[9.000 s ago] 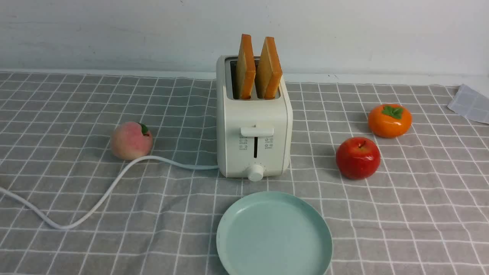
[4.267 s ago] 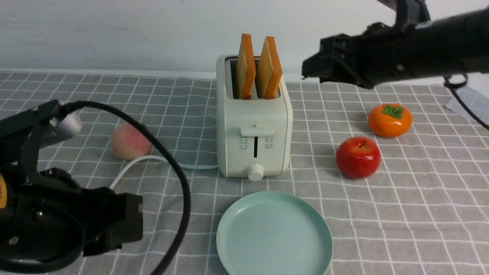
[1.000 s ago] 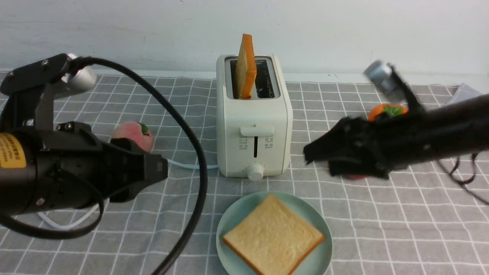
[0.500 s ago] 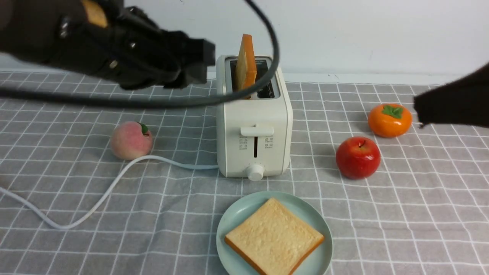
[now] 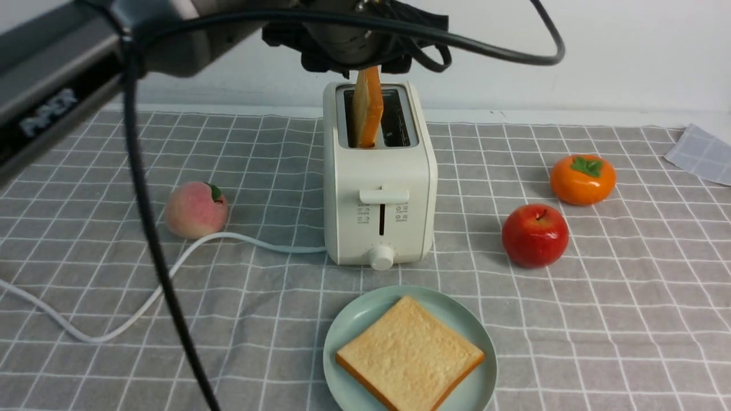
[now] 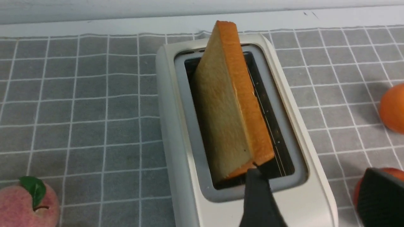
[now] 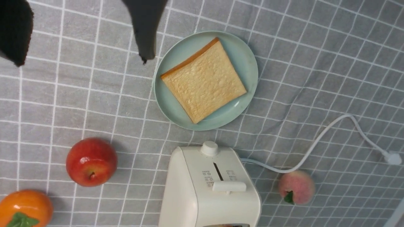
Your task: Take toasted bread from bread machine on grey coffee table place on plate.
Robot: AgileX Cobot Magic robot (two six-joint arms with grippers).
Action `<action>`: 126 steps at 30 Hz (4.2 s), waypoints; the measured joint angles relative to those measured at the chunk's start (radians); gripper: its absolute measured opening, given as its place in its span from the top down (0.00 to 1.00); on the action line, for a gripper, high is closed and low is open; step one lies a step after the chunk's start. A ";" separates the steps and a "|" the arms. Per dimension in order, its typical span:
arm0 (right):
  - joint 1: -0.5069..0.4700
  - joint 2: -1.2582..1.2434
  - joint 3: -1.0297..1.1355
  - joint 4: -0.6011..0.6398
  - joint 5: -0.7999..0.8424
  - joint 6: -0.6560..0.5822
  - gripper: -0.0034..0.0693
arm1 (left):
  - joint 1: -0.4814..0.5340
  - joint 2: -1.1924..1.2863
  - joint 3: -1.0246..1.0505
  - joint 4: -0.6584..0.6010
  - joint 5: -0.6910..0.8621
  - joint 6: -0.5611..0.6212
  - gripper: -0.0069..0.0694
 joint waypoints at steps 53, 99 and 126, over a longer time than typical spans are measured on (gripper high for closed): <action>0.041 -0.009 0.075 0.067 -0.026 -0.023 0.46 | 0.038 -0.322 -0.007 -0.015 0.246 0.296 0.78; 0.041 -0.009 0.099 0.067 -0.063 -0.025 0.62 | 0.038 -0.352 1.014 -1.256 -0.519 1.092 0.06; 0.041 -0.193 0.487 -0.066 -0.422 -0.198 0.98 | 0.039 -1.079 1.166 -0.113 -0.050 -0.002 0.93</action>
